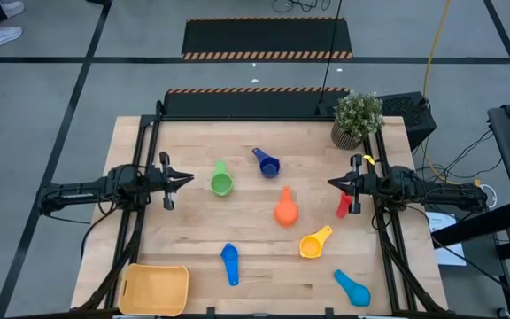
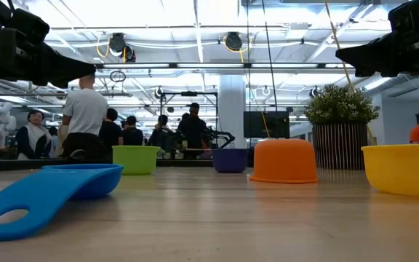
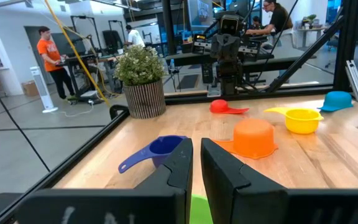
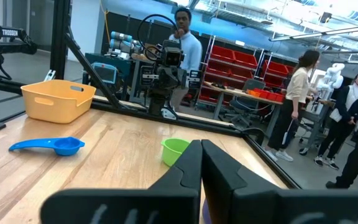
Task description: Nest measuring cups in basket
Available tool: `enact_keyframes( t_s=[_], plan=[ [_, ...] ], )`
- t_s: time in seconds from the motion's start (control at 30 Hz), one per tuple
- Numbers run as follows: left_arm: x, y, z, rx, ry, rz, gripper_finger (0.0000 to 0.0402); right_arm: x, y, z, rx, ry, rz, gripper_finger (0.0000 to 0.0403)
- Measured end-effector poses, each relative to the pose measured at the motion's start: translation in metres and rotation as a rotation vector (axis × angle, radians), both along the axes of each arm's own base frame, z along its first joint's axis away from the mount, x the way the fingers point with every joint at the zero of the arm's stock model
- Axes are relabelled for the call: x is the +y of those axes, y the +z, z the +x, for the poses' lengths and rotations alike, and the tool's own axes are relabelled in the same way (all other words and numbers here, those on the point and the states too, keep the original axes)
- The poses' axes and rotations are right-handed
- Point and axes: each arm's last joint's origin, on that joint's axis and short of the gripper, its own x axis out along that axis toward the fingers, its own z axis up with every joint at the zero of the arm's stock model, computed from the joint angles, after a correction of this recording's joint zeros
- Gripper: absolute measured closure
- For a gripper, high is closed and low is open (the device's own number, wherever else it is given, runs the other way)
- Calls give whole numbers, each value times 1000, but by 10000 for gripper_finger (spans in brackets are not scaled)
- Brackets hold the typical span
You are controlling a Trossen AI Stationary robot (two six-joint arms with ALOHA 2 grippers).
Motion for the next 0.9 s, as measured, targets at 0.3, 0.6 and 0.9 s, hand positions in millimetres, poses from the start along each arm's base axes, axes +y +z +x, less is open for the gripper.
enact_keyframes(
  t_s=[0.3,0.6,0.9],
  plan=[
    [0,0,0,0,-1,0,364,0,0,0,0,0,1,403],
    [0,0,0,0,-1,0,364,0,0,0,0,0,2,403],
    [0,0,0,0,17,26,364,0,0,0,0,0,2,403]
  ],
)
